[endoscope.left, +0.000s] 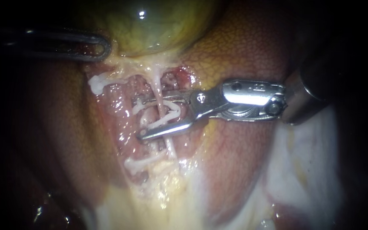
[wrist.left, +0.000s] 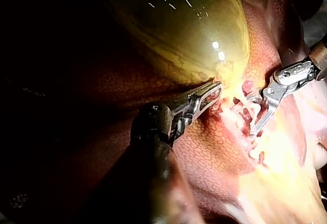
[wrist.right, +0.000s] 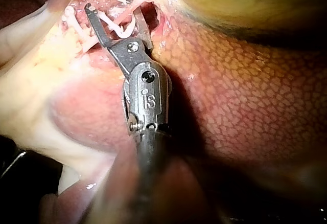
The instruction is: Clipping first clip right tube
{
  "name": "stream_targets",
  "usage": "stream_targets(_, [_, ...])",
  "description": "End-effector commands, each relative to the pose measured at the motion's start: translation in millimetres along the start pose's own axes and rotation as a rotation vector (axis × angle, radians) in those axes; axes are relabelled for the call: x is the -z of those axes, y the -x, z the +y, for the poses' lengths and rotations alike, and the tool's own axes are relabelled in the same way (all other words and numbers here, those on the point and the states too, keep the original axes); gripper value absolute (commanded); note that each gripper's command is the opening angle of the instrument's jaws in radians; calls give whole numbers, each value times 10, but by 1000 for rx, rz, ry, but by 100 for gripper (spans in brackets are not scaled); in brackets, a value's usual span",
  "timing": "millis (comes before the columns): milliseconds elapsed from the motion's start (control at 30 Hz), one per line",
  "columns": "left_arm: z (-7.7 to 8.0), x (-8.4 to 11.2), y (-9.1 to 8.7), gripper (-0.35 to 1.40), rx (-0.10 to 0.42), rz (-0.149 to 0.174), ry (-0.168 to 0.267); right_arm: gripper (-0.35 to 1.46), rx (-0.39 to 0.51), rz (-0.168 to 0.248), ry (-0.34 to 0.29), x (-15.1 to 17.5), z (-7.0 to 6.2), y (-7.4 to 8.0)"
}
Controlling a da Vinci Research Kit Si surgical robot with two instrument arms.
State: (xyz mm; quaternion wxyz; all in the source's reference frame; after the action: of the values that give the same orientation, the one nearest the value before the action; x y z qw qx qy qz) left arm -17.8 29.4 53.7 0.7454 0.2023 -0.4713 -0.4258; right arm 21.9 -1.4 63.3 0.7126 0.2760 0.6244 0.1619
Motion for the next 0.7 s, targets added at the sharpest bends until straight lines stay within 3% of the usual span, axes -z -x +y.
stream_targets(33, [0,0,0,-35,0,0,0,44,0,0,-4,0,-1,0])
stream_targets(700, [0,0,0,-35,0,0,0,43,-69,-15,-157,8,-48,4])
